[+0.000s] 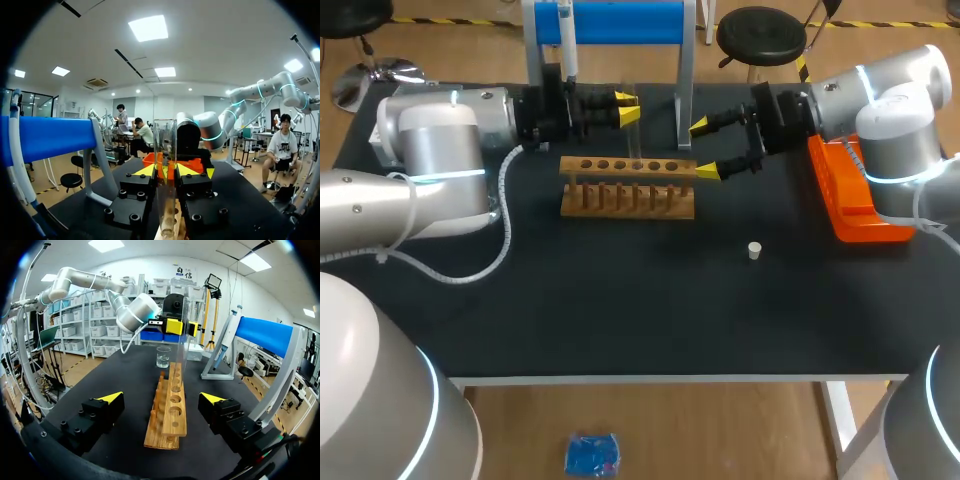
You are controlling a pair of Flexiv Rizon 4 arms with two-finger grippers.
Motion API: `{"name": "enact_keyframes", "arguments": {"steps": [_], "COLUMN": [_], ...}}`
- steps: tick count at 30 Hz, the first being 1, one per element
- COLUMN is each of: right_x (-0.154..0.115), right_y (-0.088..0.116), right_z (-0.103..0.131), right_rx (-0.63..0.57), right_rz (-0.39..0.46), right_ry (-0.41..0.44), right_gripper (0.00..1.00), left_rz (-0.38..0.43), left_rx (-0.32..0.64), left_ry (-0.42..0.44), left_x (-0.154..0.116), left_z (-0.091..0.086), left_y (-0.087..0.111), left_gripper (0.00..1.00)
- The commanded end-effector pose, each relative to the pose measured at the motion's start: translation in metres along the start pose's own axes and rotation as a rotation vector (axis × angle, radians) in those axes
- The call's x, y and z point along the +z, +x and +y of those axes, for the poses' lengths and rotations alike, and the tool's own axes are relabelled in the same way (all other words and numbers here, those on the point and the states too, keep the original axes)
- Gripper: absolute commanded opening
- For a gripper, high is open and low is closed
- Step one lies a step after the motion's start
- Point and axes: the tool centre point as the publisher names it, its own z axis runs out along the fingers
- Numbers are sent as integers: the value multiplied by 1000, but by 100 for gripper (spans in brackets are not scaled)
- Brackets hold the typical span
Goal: Invert the test tube, pick up the pipette, mount the tip to pipette, aspirate from beaker and dispense into the tube, eject the tip, return the pipette, and cap with the stopper.
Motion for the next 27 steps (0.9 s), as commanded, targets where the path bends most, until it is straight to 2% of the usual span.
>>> {"name": "enact_keyframes", "arguments": {"steps": [1, 27], "right_x": [-1, -1], "right_y": [-1, -1], "right_z": [0, 0], "right_rx": [0, 0], "right_rz": [4, 4], "right_ry": [2, 2], "right_gripper": [100, 100], "left_rz": [-2, -13], "left_rx": [0, -37], "left_ry": [5, 2], "left_x": [3, 2], "left_z": [4, 28], "left_y": [-1, -4], "left_gripper": [0, 0]}}
